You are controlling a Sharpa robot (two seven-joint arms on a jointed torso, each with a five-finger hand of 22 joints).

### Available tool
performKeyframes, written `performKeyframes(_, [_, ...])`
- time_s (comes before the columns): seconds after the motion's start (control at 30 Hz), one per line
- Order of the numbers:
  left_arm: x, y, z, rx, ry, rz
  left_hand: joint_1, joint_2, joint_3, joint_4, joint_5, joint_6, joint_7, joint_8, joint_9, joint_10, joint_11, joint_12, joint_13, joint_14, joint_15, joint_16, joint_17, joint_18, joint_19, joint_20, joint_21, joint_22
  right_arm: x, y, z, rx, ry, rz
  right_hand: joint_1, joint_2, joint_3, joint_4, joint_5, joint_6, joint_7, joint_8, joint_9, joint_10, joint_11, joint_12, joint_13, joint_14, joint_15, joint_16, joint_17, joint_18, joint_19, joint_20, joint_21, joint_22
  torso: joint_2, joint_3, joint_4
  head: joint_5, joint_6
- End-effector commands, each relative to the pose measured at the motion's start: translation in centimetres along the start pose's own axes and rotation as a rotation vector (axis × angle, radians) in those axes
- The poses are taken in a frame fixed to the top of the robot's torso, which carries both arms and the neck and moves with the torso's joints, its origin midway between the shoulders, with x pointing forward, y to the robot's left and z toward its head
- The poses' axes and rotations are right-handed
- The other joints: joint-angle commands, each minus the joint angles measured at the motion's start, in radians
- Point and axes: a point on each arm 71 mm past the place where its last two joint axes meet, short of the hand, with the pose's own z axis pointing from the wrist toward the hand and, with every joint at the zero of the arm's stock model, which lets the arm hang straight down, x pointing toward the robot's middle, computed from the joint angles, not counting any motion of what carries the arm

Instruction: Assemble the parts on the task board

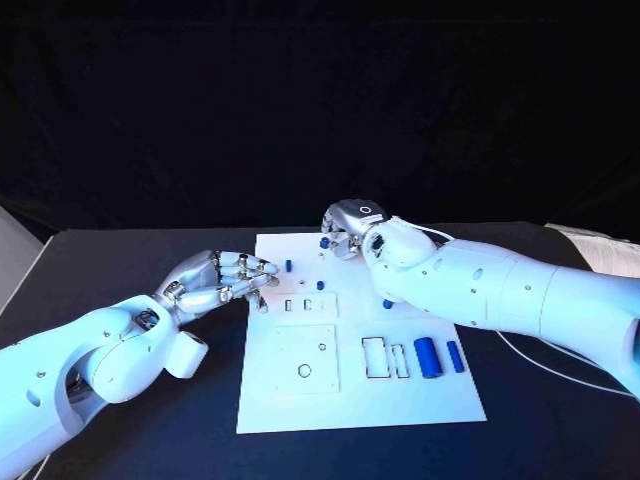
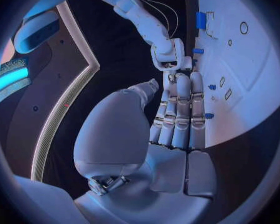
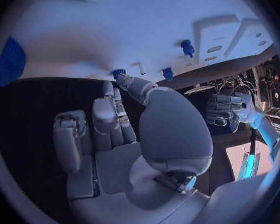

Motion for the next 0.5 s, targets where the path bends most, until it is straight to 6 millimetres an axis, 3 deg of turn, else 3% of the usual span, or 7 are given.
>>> performKeyframes(0.03, [0.2,-0.1,0.0,0.006,0.019,-0.004,-0.008,0.0,0.004,-0.003,-0.001,-0.004,0.0,-0.005,0.001,-0.01,0.001,-0.006,-0.001,-0.005,0.0,-0.003,-0.001,0.003,-0.007,-0.001,0.001,-0.001,-0.1,-0.2,-0.7,-0.012,0.0,0.006,0.001,-0.013,-0.001,0.007,-0.001,-0.008,-0.001,-0.005,-0.001,-0.01,0.001,-0.007,-0.002,-0.001,0.011,0.007,-0.002,-0.007,0.105,0.008,0.004,0.263,-0.002,-0.0002,0.0,0.001,0.003])
performKeyframes(0.23, [0.0,-0.1,-0.1,0.012,0.026,-0.005,-0.01,-0.001,0.004,-0.003,-0.001,-0.005,0.0,-0.006,0.002,-0.01,0.001,-0.007,-0.001,-0.005,0.001,-0.006,-0.002,0.003,-0.009,-0.001,0.002,-0.001,-1.1,-1.8,-3.0,-0.026,-0.015,0.087,-0.002,-0.022,-0.008,0.012,-0.045,-0.011,-0.006,-0.008,0.003,0.013,-0.007,0.01,0.005,-0.007,0.007,0.0,-0.025,-0.007,0.105,0.009,0.004,0.263,-0.003,0.0022,-0.0052,0.009,0.01])
performKeyframes(0.3, [0.0,-0.1,-0.2,0.013,0.028,-0.005,-0.011,-0.003,0.003,-0.003,-0.001,-0.006,0.0,-0.007,0.002,-0.011,0.002,-0.007,-0.001,-0.004,0.001,-0.007,-0.002,0.003,-0.009,0.0,0.002,-0.001,-1.5,-2.5,-3.8,-0.038,-0.013,0.123,0.017,-0.015,-0.004,0.004,-0.037,-0.011,-0.012,-0.009,0.005,0.049,-0.017,0.034,0.018,-0.005,0.0,0.006,-0.017,-0.007,0.105,0.005,0.004,0.263,-0.004,0.0036,-0.0086,0.009,0.012])
performKeyframes(0.5, [0.0,-0.2,-0.2,0.017,0.034,-0.007,-0.011,-0.003,0.003,-0.003,-0.001,-0.006,0.0,-0.007,0.002,-0.011,0.002,-0.007,-0.001,-0.004,0.001,-0.007,-0.002,0.003,-0.009,0.0,0.002,-0.001,-3.0,-5.1,-5.8,-0.071,-0.018,0.19,0.044,-0.009,0.005,-0.01,-0.014,-0.004,-0.005,-0.009,0.009,0.061,-0.015,0.044,0.027,0.0,0.003,0.013,-0.015,-0.007,0.105,0.005,0.004,0.263,-0.012,0.009,-0.0203,0.011,0.018])
